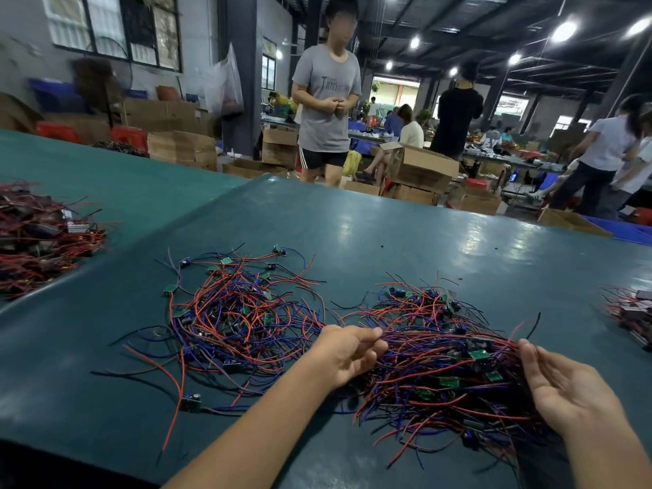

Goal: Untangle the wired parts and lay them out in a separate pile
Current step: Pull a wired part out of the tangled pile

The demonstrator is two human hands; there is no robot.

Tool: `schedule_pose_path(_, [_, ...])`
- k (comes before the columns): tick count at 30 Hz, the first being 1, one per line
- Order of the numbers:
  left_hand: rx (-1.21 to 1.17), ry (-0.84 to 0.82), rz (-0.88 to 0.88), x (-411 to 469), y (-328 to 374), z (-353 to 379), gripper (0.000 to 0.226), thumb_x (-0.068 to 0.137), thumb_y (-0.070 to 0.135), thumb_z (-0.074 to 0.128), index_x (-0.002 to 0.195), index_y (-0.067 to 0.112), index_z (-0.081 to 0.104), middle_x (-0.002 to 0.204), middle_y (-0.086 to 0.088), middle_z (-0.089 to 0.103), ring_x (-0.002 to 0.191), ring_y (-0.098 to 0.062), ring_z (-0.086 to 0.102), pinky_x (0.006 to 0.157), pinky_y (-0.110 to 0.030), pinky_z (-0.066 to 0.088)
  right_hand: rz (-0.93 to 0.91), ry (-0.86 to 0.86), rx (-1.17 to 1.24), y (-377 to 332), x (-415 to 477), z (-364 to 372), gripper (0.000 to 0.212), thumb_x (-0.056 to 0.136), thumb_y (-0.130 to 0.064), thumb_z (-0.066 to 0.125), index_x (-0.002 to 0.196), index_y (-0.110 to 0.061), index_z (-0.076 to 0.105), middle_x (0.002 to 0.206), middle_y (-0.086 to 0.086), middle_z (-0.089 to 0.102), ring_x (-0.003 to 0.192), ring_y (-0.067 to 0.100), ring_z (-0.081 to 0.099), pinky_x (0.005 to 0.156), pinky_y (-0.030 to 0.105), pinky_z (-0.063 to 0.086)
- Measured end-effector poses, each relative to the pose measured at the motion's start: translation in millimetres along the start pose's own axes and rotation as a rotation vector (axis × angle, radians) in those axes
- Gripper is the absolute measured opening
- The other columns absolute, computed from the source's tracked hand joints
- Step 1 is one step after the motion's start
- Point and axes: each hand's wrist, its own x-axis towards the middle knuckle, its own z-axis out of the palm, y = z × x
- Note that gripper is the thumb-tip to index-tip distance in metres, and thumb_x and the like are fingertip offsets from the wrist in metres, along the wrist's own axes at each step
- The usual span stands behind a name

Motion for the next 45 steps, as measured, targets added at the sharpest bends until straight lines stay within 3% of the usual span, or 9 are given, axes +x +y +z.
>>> schedule_pose_path(6, [0.479, 0.030, 0.173, -14.6, 28.7, -27.1, 0.018, 0.097, 0.014, 0.068, 0.098, -0.003, 0.063, 0.072, -0.014, 0.068, 0.052, -0.016, 0.062, 0.042, -0.022, 0.045, -0.114, 0.081, 0.114, -7.1, -7.4, 4.1, 0.015, 0.101, 0.002, 0.044, 0.112, 0.003, 0.054, 0.126, 0.015, 0.053, 0.091, 0.020, 0.066, 0.069, 0.025, 0.061])
schedule_pose_path(10, [0.923, 0.176, 0.504, -23.6, 63.5, -65.4, 0.008, 0.093, 0.019, 0.069, 0.088, 0.013, 0.071, 0.067, 0.000, 0.071, 0.051, -0.009, 0.062, 0.043, -0.019, 0.043, -0.525, 0.084, -0.125, 21.8, -46.1, 17.7, 0.015, 0.095, -0.003, 0.055, 0.096, -0.017, 0.061, 0.069, -0.001, 0.064, 0.053, 0.011, 0.063, 0.048, 0.027, 0.057])
schedule_pose_path(13, [1.285, 0.361, 0.664, -27.5, 92.3, -95.8, 0.007, 0.088, 0.031, 0.072, 0.082, 0.028, 0.069, 0.078, 0.012, 0.071, 0.073, -0.005, 0.067, 0.066, -0.020, 0.047, -0.716, -0.231, -0.578, 84.7, -75.6, 25.8, 0.023, 0.096, -0.005, 0.061, 0.090, -0.026, 0.070, 0.052, 0.006, 0.060, 0.038, 0.016, 0.052, 0.033, 0.025, 0.042])
schedule_pose_path(18, [1.833, 0.515, 0.255, -17.4, 112.9, -134.7, 0.044, 0.083, 0.051, 0.073, 0.116, 0.023, 0.069, 0.122, -0.004, 0.063, 0.122, -0.029, 0.054, 0.103, -0.042, 0.045, -0.869, -0.674, -1.276, 184.7, -88.6, 30.8, 0.016, 0.094, -0.013, 0.066, 0.101, -0.024, 0.075, 0.064, -0.013, 0.067, 0.057, 0.005, 0.062, 0.057, 0.021, 0.049])
schedule_pose_path(20, [1.834, 0.498, 0.212, -14.8, 111.1, -140.9, 0.044, 0.082, 0.051, 0.075, 0.114, 0.020, 0.072, 0.119, -0.005, 0.065, 0.117, -0.029, 0.058, 0.100, -0.041, 0.048, -0.977, -0.775, -1.475, 194.2, -90.5, 29.8, 0.021, 0.092, -0.021, 0.061, 0.109, -0.025, 0.074, 0.083, -0.011, 0.074, 0.072, 0.010, 0.067, 0.067, 0.028, 0.054])
schedule_pose_path(23, [1.775, 0.427, 0.262, -16.5, 105.2, -146.1, 0.029, 0.088, 0.042, 0.074, 0.108, 0.022, 0.076, 0.109, -0.001, 0.074, 0.098, -0.018, 0.066, 0.082, -0.026, 0.050, -1.098, -0.816, -1.456, 193.3, -90.2, 26.4, 0.020, 0.084, -0.018, 0.065, 0.100, -0.023, 0.076, 0.077, -0.010, 0.073, 0.061, 0.010, 0.065, 0.051, 0.025, 0.051])
schedule_pose_path(31, [1.632, 0.446, 0.372, -17.8, 90.3, -139.1, 0.042, 0.088, 0.066, 0.062, 0.095, 0.027, 0.075, 0.094, 0.003, 0.073, 0.084, -0.014, 0.065, 0.074, -0.028, 0.052, -1.153, -0.763, -1.429, 193.0, -92.2, 24.4, 0.018, 0.085, -0.019, 0.064, 0.099, -0.021, 0.076, 0.076, -0.009, 0.073, 0.059, 0.008, 0.064, 0.051, 0.024, 0.051])
schedule_pose_path(38, [1.666, 0.530, 0.415, -16.6, 85.9, -120.1, 0.027, 0.081, 0.053, 0.077, 0.091, 0.028, 0.074, 0.102, 0.002, 0.071, 0.109, -0.023, 0.058, 0.101, -0.036, 0.043, -1.094, -0.755, -1.420, 191.0, -93.1, 23.7, 0.022, 0.088, -0.020, 0.061, 0.103, -0.020, 0.077, 0.082, -0.008, 0.076, 0.066, 0.008, 0.068, 0.059, 0.026, 0.054])
schedule_pose_path(45, [1.045, 0.420, 0.629, -36.8, 104.3, -105.0, 0.014, 0.084, 0.031, 0.078, 0.087, 0.019, 0.071, 0.081, 0.001, 0.074, 0.075, -0.013, 0.068, 0.066, -0.026, 0.047, -1.080, -0.747, -1.403, 192.1, -91.6, 23.7, 0.022, 0.088, -0.019, 0.061, 0.103, -0.020, 0.076, 0.081, -0.009, 0.076, 0.065, 0.008, 0.067, 0.058, 0.027, 0.053])
